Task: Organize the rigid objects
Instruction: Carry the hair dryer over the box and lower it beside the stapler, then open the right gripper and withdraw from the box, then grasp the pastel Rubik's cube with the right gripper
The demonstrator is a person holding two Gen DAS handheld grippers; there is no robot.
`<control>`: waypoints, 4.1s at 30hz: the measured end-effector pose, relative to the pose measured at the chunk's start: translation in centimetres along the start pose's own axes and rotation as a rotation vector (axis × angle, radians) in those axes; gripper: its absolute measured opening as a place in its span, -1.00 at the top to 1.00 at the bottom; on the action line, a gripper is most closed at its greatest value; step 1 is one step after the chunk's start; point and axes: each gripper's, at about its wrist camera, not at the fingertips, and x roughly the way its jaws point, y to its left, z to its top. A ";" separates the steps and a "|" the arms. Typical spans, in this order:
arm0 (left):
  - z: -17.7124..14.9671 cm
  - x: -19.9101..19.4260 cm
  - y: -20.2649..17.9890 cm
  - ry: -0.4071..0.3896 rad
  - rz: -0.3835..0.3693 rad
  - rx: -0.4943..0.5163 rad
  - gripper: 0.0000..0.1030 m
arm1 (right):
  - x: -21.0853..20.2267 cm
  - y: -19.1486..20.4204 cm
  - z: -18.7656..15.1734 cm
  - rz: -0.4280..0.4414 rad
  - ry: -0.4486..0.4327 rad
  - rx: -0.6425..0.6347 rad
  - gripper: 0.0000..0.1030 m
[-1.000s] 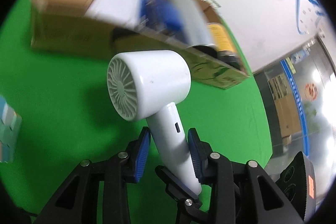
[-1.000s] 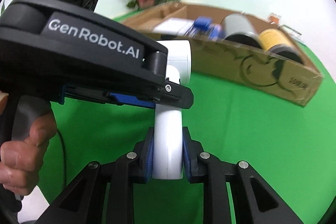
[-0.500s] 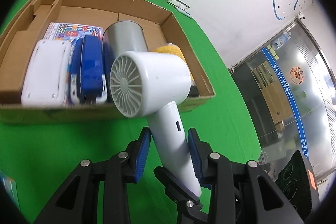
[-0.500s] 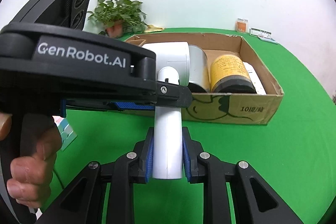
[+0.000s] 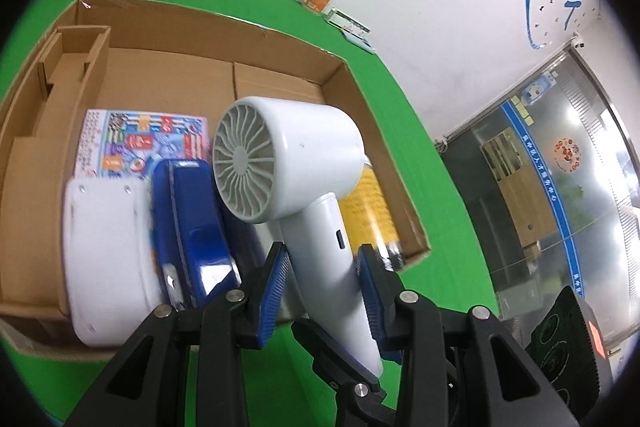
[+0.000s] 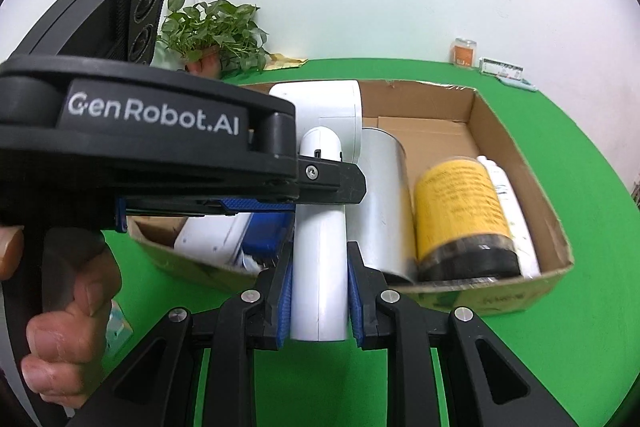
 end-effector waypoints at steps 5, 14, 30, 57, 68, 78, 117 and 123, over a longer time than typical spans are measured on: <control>0.6 0.1 1.6 0.006 0.006 -0.027 0.32 | 2.1 0.6 0.8 0.015 0.018 0.013 0.58; 2.1 0.4 2.5 0.011 0.023 -0.045 0.32 | 4.2 1.3 1.8 0.032 0.044 0.015 0.58; 3.0 0.4 3.2 0.013 0.003 -0.049 0.33 | 4.5 1.8 3.3 0.015 0.054 0.012 0.58; 4.5 -2.3 7.4 0.020 0.053 -0.074 0.35 | 5.3 9.2 3.1 0.051 0.023 -0.017 0.55; 4.3 -0.9 8.4 0.061 0.069 -0.108 0.27 | 6.3 8.8 1.9 0.077 0.104 0.075 0.44; -1.1 -9.8 5.5 -0.253 0.325 0.051 -0.58 | -0.7 6.5 -1.7 0.041 -0.207 0.002 -0.87; -12.5 -6.8 6.1 0.087 0.115 -0.201 -0.30 | -2.4 4.8 -13.7 0.456 0.160 -0.257 -0.77; -15.2 -5.3 7.5 0.174 0.024 -0.315 -0.37 | -0.8 7.1 -15.1 0.470 0.227 -0.273 -0.56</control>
